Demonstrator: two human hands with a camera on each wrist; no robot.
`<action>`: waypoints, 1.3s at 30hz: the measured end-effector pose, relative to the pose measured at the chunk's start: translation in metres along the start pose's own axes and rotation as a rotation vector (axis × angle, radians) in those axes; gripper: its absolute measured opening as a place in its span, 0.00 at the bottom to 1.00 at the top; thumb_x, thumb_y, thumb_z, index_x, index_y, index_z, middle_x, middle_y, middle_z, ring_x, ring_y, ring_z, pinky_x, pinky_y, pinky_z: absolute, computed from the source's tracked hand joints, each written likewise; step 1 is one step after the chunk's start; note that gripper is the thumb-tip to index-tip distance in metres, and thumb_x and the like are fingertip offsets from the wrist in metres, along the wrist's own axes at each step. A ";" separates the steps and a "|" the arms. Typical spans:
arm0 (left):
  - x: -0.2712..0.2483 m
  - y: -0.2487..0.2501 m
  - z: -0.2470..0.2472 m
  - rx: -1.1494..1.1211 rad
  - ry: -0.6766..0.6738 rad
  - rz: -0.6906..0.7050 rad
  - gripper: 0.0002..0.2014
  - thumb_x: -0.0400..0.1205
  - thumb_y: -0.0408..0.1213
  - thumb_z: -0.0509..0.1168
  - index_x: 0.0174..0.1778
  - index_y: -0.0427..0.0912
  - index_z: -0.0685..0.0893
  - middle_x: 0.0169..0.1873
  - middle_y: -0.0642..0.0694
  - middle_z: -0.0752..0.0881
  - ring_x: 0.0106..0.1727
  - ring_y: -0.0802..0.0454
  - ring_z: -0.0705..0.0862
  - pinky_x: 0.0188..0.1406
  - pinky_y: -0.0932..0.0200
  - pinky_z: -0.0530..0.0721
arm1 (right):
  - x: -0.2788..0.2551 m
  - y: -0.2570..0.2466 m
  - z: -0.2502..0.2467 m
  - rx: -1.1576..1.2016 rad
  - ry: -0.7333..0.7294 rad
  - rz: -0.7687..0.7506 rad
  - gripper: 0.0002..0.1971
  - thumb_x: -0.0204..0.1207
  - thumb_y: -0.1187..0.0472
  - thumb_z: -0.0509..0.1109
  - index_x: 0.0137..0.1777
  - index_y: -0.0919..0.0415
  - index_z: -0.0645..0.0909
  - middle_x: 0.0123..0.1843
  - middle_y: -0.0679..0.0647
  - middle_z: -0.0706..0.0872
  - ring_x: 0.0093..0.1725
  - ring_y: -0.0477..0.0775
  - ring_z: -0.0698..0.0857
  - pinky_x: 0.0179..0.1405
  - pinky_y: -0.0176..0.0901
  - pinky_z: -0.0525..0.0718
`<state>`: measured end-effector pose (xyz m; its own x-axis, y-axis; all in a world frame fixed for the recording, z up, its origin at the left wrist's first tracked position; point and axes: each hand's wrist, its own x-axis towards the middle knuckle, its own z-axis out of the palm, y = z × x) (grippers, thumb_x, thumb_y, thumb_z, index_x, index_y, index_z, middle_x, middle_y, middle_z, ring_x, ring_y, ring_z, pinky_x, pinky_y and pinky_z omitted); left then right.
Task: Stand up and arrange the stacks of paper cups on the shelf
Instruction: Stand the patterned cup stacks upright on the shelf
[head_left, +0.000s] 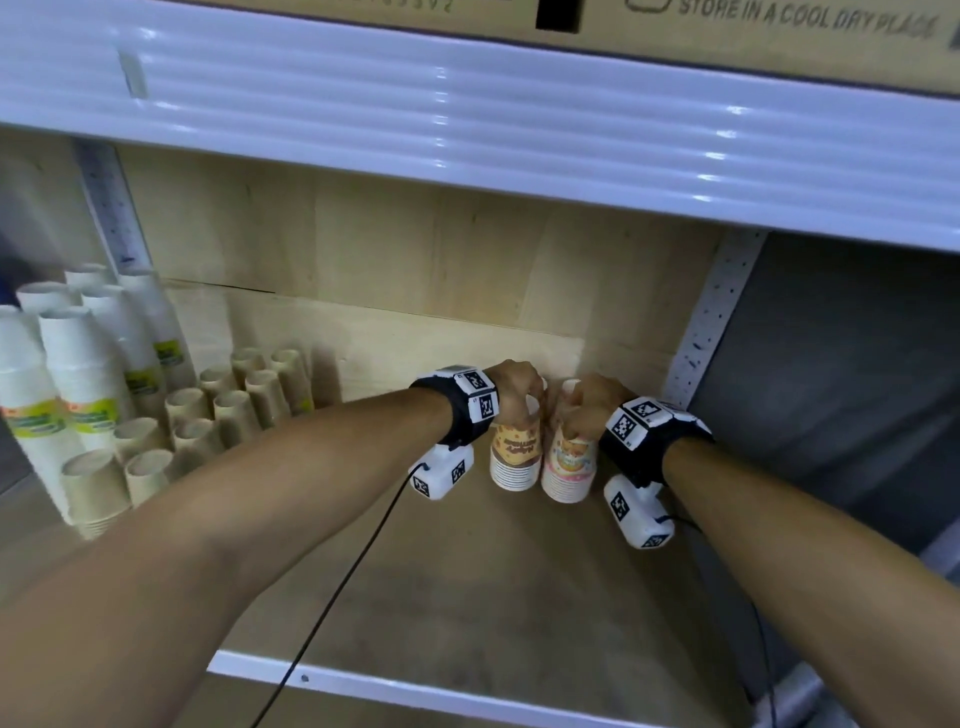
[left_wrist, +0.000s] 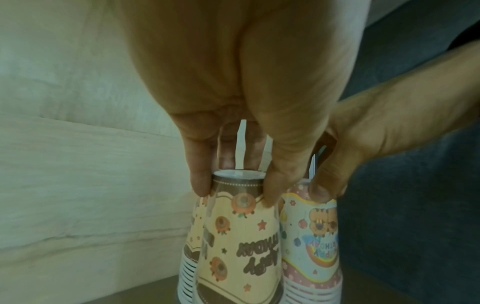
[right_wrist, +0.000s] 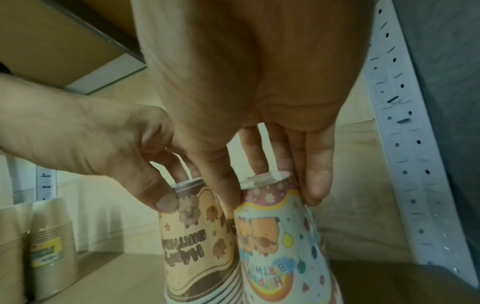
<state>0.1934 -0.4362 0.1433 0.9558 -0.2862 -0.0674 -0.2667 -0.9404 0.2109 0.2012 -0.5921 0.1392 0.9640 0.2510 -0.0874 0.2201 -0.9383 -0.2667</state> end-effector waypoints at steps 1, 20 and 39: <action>0.003 0.001 0.002 0.005 0.005 0.002 0.13 0.80 0.34 0.69 0.60 0.37 0.85 0.52 0.39 0.84 0.48 0.44 0.81 0.41 0.59 0.75 | 0.000 0.001 -0.001 0.003 0.000 0.001 0.11 0.60 0.58 0.74 0.42 0.55 0.79 0.49 0.54 0.86 0.51 0.58 0.87 0.45 0.44 0.82; 0.026 -0.006 0.018 0.019 -0.051 0.052 0.15 0.77 0.38 0.71 0.59 0.41 0.86 0.46 0.47 0.82 0.45 0.47 0.81 0.37 0.58 0.77 | 0.001 0.008 0.004 0.106 0.011 -0.031 0.06 0.70 0.64 0.71 0.44 0.56 0.78 0.49 0.52 0.82 0.55 0.57 0.84 0.50 0.43 0.81; 0.017 -0.005 0.006 -0.091 -0.020 0.010 0.25 0.78 0.40 0.73 0.72 0.42 0.80 0.64 0.43 0.83 0.62 0.43 0.84 0.50 0.55 0.83 | -0.004 0.008 -0.002 0.228 0.157 0.039 0.11 0.73 0.56 0.70 0.42 0.65 0.86 0.42 0.57 0.89 0.44 0.58 0.89 0.40 0.46 0.85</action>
<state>0.2101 -0.4375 0.1357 0.9502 -0.3001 -0.0836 -0.2634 -0.9171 0.2991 0.1994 -0.6005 0.1390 0.9863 0.1592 0.0432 0.1604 -0.8643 -0.4767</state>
